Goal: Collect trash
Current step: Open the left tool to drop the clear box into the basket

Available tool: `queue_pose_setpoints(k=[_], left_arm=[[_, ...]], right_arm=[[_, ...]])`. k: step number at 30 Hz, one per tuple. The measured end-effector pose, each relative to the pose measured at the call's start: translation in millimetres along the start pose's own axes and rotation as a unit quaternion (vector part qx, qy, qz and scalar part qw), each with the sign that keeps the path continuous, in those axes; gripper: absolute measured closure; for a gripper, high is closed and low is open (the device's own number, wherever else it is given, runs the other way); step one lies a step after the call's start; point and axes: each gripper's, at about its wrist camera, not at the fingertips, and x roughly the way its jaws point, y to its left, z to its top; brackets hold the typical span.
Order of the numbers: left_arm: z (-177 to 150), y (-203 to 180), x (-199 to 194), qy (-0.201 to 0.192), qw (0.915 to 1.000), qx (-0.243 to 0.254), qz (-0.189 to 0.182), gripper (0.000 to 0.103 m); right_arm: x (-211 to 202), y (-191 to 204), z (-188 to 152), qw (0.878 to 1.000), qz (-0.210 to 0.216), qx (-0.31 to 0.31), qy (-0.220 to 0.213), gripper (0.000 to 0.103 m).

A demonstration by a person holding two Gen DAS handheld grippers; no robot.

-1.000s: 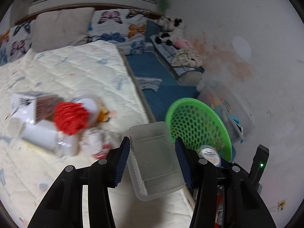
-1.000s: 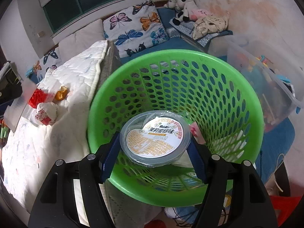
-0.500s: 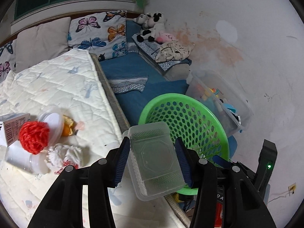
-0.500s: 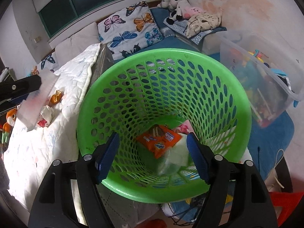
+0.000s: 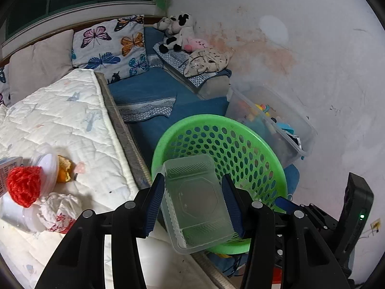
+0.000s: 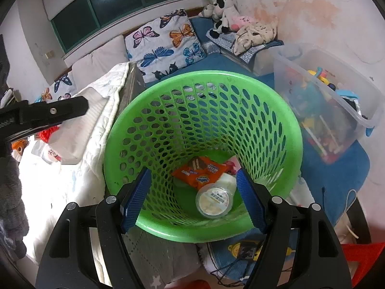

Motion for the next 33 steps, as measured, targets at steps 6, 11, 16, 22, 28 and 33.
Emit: queue_pose_setpoints(k=[6, 11, 16, 22, 28, 33], left_arm=[[1, -9, 13, 0.008, 0.9999, 0.012, -0.004, 0.055], [-2, -18, 22, 0.009, 0.9996, 0.028, 0.004, 0.055], [-4, -20, 30, 0.008, 0.9992, 0.036, 0.014, 0.055], [-5, -22, 34, 0.005, 0.9989, 0.043, 0.015, 0.055], [-7, -30, 36, -0.001, 0.9981, 0.059, 0.016, 0.055], [-10, -34, 37, -0.007, 0.9971, 0.073, 0.021, 0.051]], right_arm=[[-7, -4, -1, 1.000, 0.000, 0.005, -0.006, 0.029], [-10, -9, -2, 1.000, -0.004, 0.006, -0.008, 0.029], [-10, -13, -3, 1.000, -0.006, 0.012, -0.008, 0.029], [-11, -16, -4, 1.000, -0.010, 0.015, -0.007, 0.029], [-14, -20, -6, 1.000, -0.013, 0.019, -0.011, 0.029], [-15, -24, -6, 1.000, -0.015, 0.023, -0.012, 0.029]])
